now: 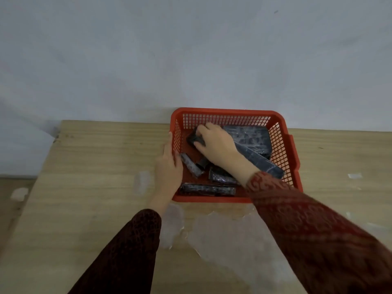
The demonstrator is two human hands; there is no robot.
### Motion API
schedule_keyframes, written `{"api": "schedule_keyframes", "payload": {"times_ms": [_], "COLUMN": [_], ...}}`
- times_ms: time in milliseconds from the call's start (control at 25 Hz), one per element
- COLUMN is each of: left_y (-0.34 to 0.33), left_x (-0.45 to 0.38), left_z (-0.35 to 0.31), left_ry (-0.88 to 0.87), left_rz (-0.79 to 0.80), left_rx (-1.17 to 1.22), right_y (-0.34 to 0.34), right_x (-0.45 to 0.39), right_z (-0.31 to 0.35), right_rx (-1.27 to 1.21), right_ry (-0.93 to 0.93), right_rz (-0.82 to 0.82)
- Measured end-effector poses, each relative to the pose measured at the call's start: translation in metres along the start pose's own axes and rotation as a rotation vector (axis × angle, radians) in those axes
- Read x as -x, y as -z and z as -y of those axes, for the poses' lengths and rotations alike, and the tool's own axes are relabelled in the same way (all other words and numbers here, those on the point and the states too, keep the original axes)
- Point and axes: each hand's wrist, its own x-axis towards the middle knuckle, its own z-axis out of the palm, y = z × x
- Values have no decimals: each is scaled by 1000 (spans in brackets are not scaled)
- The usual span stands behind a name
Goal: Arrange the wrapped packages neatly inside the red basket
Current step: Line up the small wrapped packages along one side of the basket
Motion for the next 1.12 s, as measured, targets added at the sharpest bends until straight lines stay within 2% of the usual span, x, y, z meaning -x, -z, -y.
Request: {"api": "schedule_keyframes", "payload": {"times_ms": [160,280,400,600,800,1000,1120], "left_y": [-1,-1,-1,-1,-1,-3,-4], "left_x": [-1,-1,-2,-1,0,-2,-3], "left_z": [5,6,8,8,9,11,12], "left_ry": [4,-2,-6,-15,-14,-25,-19], "left_rz": [-5,0,-10,-24,-18,-33,-37], "left_rx": [59,92,90,96,108,91,81], "right_y": [-22,-36,-31,-4,8,1,-4], "right_x": [-49,-57,-61,-75,-82,-89,-87], "right_z": [-3,-8,-10,-25,-40,-42,-35], "right_rx": [286,306,197,-86,-160,-125,86], "right_ry": [-182,-195,-205,-134,-111,-108,-28], "right_rz": [287,322,376,559,589,534,482]}}
